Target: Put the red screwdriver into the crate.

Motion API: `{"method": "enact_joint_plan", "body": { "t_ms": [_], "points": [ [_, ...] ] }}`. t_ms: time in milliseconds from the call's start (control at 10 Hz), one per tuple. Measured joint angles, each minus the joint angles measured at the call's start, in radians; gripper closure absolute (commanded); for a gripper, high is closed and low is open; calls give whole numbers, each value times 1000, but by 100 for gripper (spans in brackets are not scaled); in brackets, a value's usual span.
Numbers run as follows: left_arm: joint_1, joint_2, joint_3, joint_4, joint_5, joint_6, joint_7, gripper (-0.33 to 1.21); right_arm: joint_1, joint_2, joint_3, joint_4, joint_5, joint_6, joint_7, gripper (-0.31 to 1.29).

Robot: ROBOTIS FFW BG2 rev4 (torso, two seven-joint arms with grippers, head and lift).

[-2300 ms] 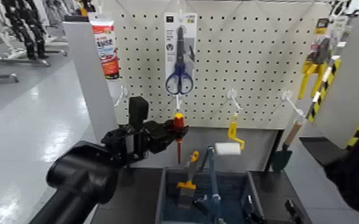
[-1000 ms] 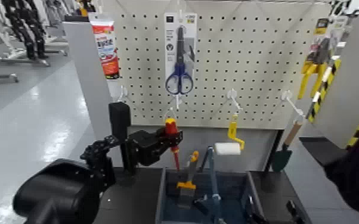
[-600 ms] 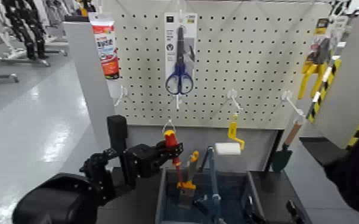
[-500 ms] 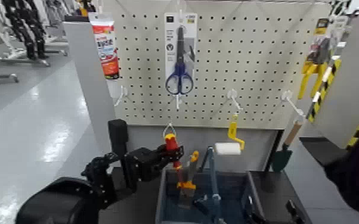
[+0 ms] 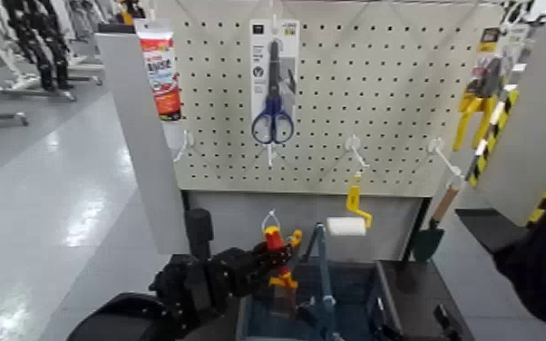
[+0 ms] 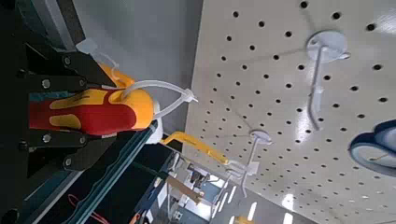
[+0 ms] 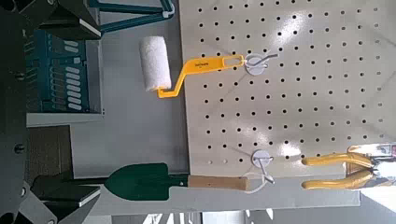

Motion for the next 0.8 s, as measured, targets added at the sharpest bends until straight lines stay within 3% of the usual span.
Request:
{"method": "enact_joint_plan", "body": {
  "t_ms": [300, 500, 600, 700, 800],
  "points": [
    [-30, -5, -69, 63, 66, 16, 22, 111, -1, 0, 1, 3, -1, -3, 0, 13],
    [-30, -4, -88, 78, 126, 18, 35, 101, -1, 0, 1, 3, -2, -4, 1, 13],
    [-30, -3, -89, 81, 147, 18, 42, 82, -1, 0, 1, 3, -2, -5, 1, 13],
    [-26, -2, -88, 81, 165, 17, 53, 42, -1, 0, 1, 2, -3, -5, 0, 13],
    [-19, 0, -86, 78, 182, 10, 72, 14, -1, 0, 1, 1, -4, -5, 1, 13]
  ]
}}
